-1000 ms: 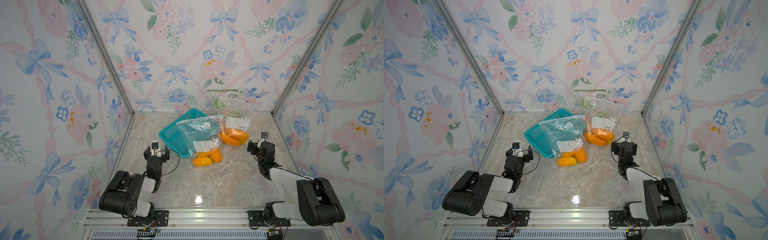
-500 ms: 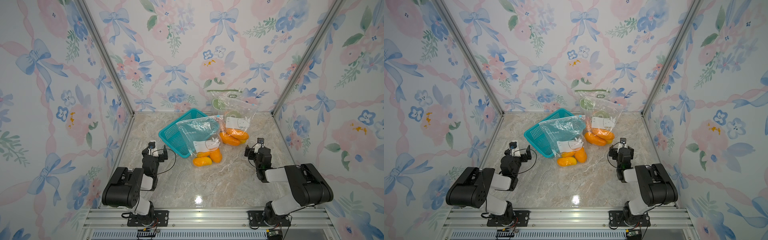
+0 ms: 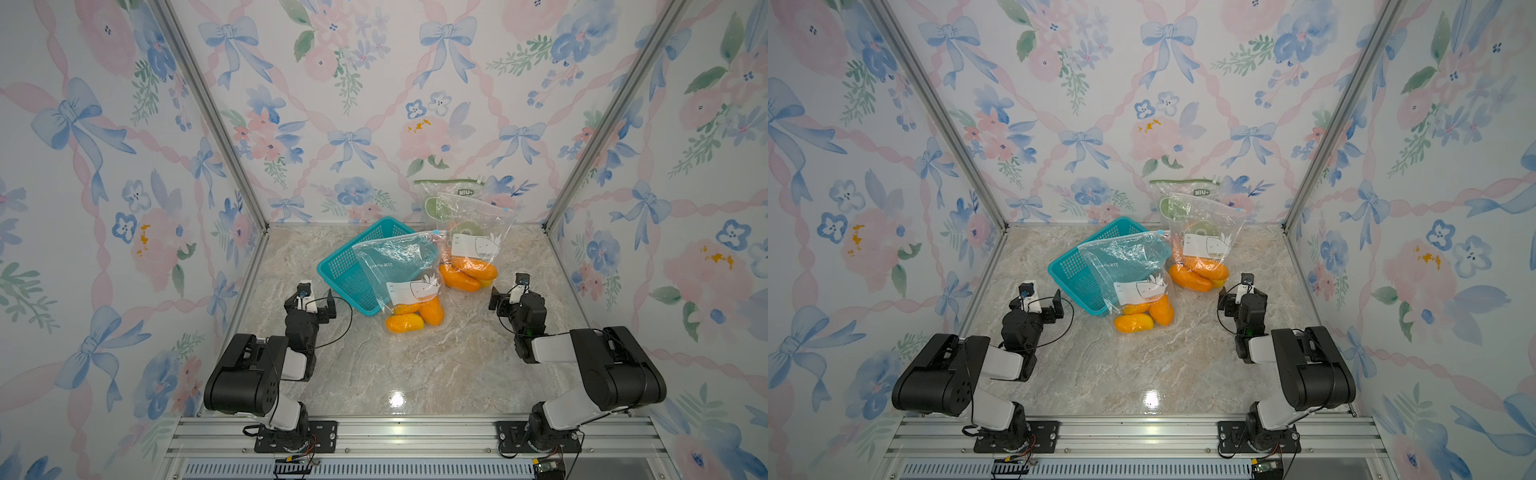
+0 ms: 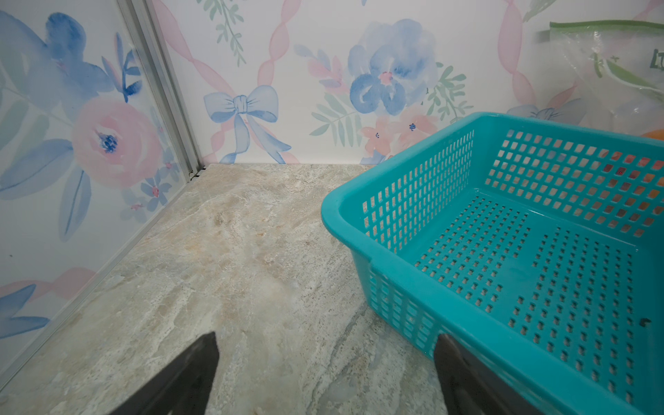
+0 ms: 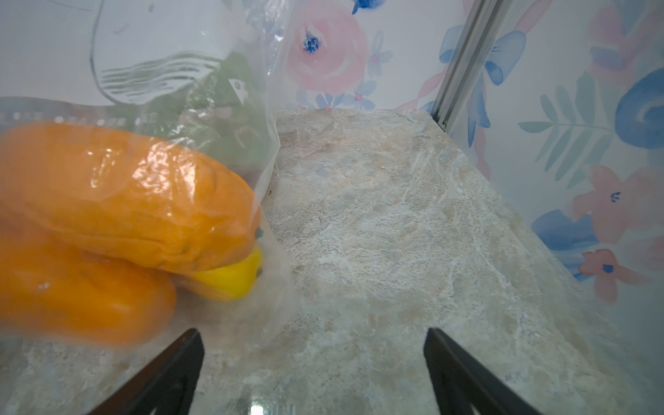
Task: Place the mango in a zip-top bag and seal the zipper
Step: Reset both arms
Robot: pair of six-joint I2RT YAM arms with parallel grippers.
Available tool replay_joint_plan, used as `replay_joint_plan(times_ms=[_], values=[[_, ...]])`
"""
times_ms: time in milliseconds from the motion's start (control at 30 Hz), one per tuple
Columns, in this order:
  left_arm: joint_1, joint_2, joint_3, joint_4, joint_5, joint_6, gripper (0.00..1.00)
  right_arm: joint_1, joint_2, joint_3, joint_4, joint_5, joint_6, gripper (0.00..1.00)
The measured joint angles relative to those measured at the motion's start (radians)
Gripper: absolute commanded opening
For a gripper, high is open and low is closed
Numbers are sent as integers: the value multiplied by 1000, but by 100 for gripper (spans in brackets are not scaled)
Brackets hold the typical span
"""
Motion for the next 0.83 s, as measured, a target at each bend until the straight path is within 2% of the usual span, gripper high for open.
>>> replay_joint_plan(times_ms=[833], values=[[-15, 0, 3, 0, -32, 0, 98, -1, 0, 3, -1, -22, 0, 99]])
